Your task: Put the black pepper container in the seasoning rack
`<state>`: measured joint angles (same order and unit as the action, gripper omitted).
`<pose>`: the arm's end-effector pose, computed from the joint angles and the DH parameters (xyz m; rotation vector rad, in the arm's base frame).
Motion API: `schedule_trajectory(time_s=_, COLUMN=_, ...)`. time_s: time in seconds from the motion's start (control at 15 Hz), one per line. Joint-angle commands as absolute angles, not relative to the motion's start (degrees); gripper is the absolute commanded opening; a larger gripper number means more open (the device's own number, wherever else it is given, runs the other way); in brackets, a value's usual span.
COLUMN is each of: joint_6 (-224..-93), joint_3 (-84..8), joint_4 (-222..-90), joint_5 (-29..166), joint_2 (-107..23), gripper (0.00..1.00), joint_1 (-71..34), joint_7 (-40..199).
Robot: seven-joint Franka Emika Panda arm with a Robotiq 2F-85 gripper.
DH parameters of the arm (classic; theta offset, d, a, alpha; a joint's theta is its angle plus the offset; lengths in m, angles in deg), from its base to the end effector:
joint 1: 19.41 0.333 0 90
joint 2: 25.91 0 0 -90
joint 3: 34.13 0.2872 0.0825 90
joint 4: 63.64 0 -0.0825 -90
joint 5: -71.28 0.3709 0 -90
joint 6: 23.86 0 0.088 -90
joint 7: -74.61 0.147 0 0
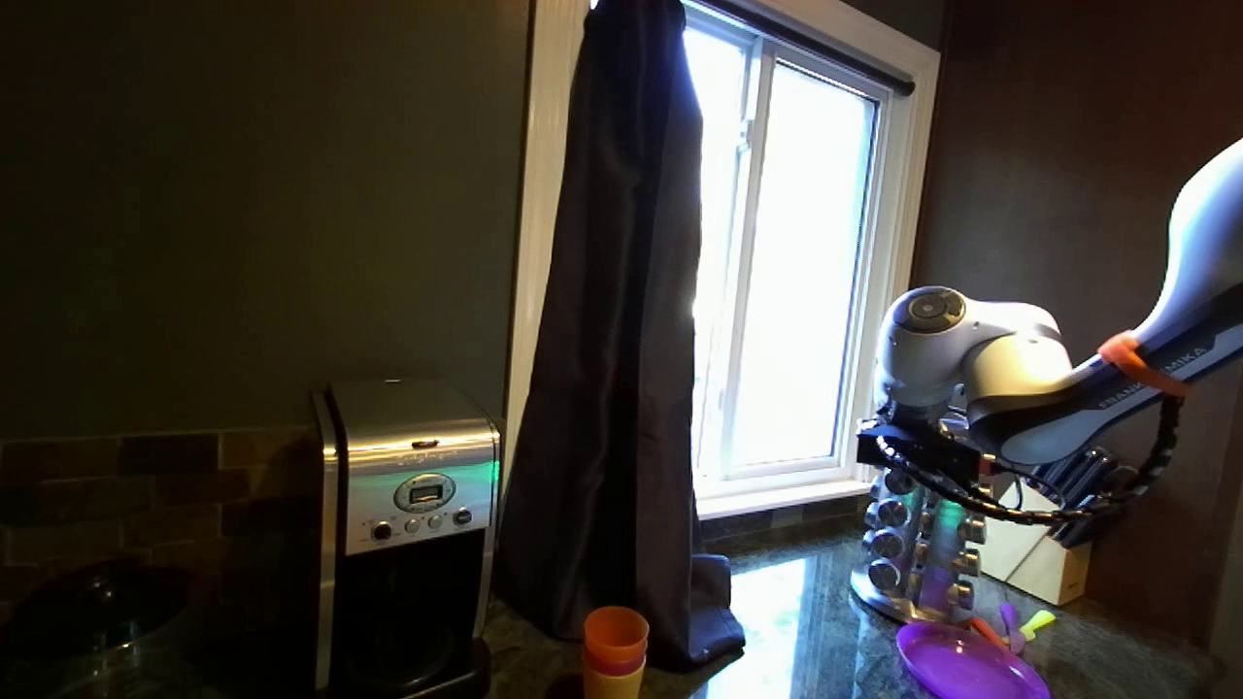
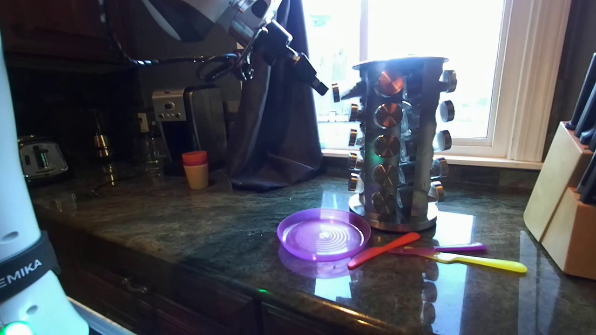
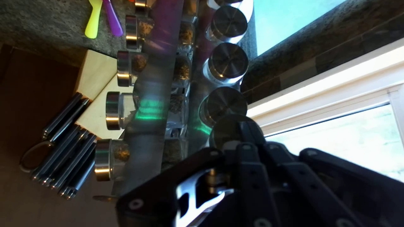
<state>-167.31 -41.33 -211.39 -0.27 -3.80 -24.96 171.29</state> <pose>0.4393 -0.1136 0.3753 2.2409 -1.1804 1.0215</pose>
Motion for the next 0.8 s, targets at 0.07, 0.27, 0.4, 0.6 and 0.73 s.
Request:
schedule_trajectory(time_s=0.07, joint_6=-165.66, joint_3=-40.04, joint_4=-210.78, joint_5=0.54, joint_2=-3.94, gripper=0.00, joint_1=-26.07, joint_7=173.65)
schedule_trajectory(time_s=0.27, joint_6=-165.62, joint_3=-40.16, joint_4=-210.37, joint_5=0.41, joint_2=-4.24, gripper=0.00, joint_1=-26.44, joint_7=174.43)
schedule_trajectory(time_s=0.4, joint_6=-165.56, joint_3=-40.20, joint_4=-210.10, joint_5=0.30, joint_2=-4.55, gripper=0.00, joint_1=-26.72, joint_7=175.26)
schedule_trajectory(time_s=0.6, joint_6=-165.74, joint_3=-40.21, joint_4=-210.00, joint_5=-0.18, joint_2=-4.55, gripper=0.00, joint_1=-27.09, joint_7=176.54)
schedule_trajectory(time_s=0.73, joint_6=-165.91, joint_3=-40.08, joint_4=-209.99, joint_5=-0.80, joint_2=-4.40, gripper=0.00, joint_1=-27.29, joint_7=177.81)
